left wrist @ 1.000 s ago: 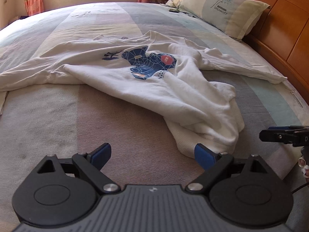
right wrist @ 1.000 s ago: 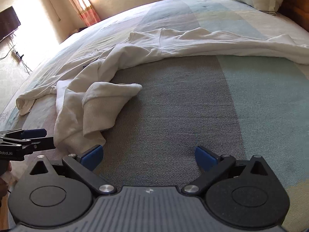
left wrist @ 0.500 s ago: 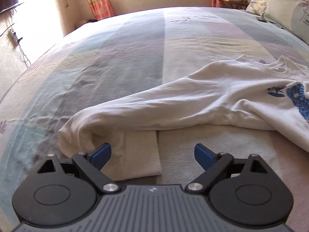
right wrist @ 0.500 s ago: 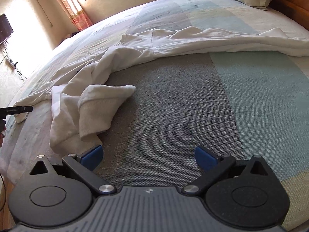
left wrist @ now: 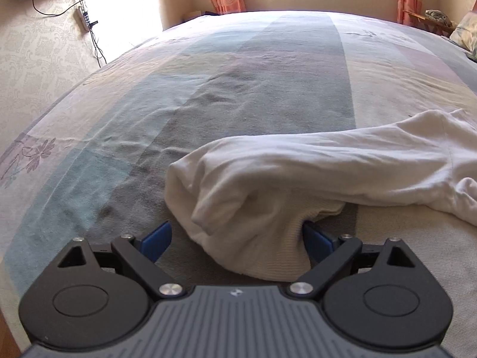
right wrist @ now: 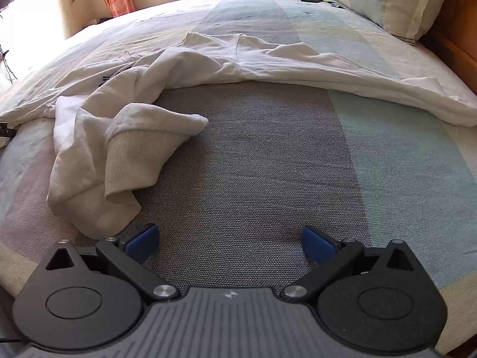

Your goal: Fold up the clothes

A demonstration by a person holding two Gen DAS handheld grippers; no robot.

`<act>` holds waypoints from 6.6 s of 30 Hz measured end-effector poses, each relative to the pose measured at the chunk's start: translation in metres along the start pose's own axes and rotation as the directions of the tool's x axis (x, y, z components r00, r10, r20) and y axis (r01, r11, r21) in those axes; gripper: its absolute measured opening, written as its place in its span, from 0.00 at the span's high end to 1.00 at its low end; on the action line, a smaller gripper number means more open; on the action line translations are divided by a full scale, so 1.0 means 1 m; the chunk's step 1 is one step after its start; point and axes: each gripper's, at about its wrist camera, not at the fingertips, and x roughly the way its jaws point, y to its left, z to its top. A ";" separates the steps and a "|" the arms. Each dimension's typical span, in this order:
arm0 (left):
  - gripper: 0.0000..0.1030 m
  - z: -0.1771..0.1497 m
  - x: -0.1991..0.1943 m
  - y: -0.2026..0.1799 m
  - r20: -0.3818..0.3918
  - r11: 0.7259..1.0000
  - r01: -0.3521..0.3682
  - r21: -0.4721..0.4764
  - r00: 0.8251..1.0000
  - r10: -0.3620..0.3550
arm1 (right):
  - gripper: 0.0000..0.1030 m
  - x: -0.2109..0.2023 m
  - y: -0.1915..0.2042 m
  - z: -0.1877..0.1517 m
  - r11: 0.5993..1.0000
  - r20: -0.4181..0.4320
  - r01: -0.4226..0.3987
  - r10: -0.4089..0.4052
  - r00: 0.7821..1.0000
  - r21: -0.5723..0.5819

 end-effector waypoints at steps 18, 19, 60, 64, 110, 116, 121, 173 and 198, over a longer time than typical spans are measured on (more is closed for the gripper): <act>0.09 0.009 -0.014 0.027 0.025 0.989 0.119 0.088 0.992 -0.121 | 0.00 0.001 0.005 0.003 0.999 -0.002 0.041 -0.041 0.999 -0.003; 0.10 0.010 -0.006 0.017 0.020 0.988 0.106 0.108 0.994 -0.109 | 0.00 0.002 0.005 0.003 0.999 -0.003 0.045 -0.045 0.999 -0.002; 0.09 0.043 0.037 0.159 0.065 0.972 -0.212 -0.099 0.974 0.219 | 0.00 0.010 0.013 0.009 0.994 -0.034 0.108 -0.107 0.994 0.030; 0.09 0.040 0.029 0.155 0.068 0.962 -0.260 -0.079 0.962 0.266 | 0.00 0.010 0.013 0.010 0.993 -0.035 0.112 -0.111 0.993 0.033; 0.09 -0.098 -0.259 -0.232 -0.016 0.682 0.519 0.514 0.802 -0.598 | 0.00 -0.021 0.012 -0.041 1.000 0.115 -0.009 0.012 0.993 -0.024; 0.09 -0.112 -0.263 -0.255 -0.013 0.684 0.508 0.523 0.808 -0.590 | 0.00 -0.022 0.009 -0.056 0.999 0.224 -0.005 0.014 0.974 -0.041; 0.09 -0.113 -0.255 -0.264 -0.012 0.685 0.510 0.520 0.806 -0.591 | 0.00 -0.023 0.009 -0.063 0.999 0.274 -0.002 0.014 0.961 -0.042; 0.05 -0.039 -0.141 -0.216 0.087 0.617 0.742 0.263 0.619 -0.781 | 0.00 0.082 -0.009 0.061 0.650 0.161 -0.759 0.747 0.646 0.031; 0.05 -0.068 -0.097 -0.220 0.068 0.604 0.711 0.360 0.626 -0.777 | 0.01 0.066 -0.056 0.026 0.451 0.352 -0.834 0.760 0.546 0.318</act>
